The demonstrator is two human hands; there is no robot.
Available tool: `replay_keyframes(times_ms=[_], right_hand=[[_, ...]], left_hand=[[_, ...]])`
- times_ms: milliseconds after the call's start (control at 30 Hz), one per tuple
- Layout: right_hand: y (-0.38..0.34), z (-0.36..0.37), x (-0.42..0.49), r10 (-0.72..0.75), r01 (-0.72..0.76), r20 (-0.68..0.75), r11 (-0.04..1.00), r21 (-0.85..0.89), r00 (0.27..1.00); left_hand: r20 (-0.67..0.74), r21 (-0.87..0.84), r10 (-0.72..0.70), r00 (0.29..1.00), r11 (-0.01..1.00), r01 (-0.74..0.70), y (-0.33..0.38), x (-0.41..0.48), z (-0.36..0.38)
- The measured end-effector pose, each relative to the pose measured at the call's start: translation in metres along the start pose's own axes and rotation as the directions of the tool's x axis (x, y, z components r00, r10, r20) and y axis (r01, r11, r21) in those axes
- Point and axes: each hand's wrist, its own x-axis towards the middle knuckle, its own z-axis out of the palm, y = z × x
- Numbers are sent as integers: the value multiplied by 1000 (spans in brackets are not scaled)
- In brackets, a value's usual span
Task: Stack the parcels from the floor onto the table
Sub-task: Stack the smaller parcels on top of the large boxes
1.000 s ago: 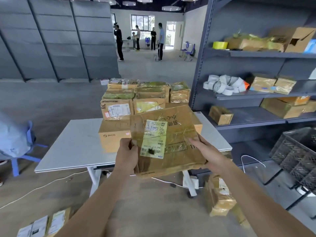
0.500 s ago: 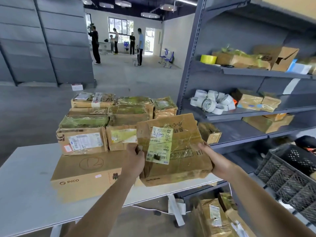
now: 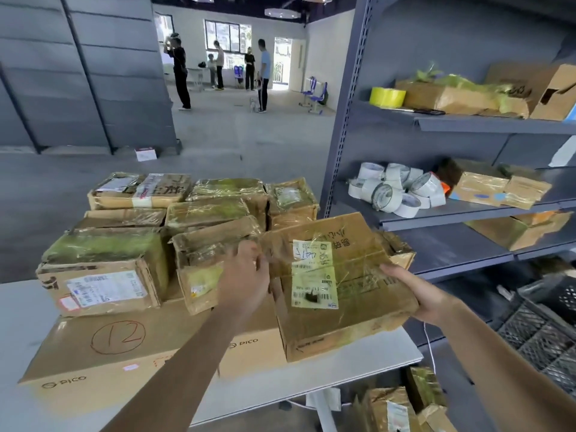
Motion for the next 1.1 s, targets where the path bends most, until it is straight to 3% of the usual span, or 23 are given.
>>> replay_keyframes(times_ms=[67, 167, 267, 333, 467, 700, 1100], right_hand=[[-4, -16, 15, 28, -27, 34, 999, -25, 999], [-14, -38, 32, 16, -14, 73, 1000, -20, 997], [-19, -50, 53, -4, 1, 94, 1000, 30, 996], [-21, -51, 70, -2, -5, 93, 997, 74, 996], [-27, -38, 93, -2, 5, 164, 1000, -16, 986], [-20, -23, 127, 22, -24, 145, 1000, 15, 989], [-36, 6, 148, 31, -35, -25, 979, -203, 999]], left_hand=[[-64, 316, 143, 988, 942, -116, 0, 17, 4], [119, 573, -6, 993, 817, -63, -8, 37, 6], [120, 672, -62, 991, 740, -35, -17, 42, 12], [76, 687, -49, 996, 727, -17, -19, 42, 16], [20, 689, -31, 999, 724, 9, -20, 45, 17], [31, 658, 32, 999, 751, -44, -35, 56, 4], [143, 620, 43, 989, 774, -123, -24, 64, 16]])
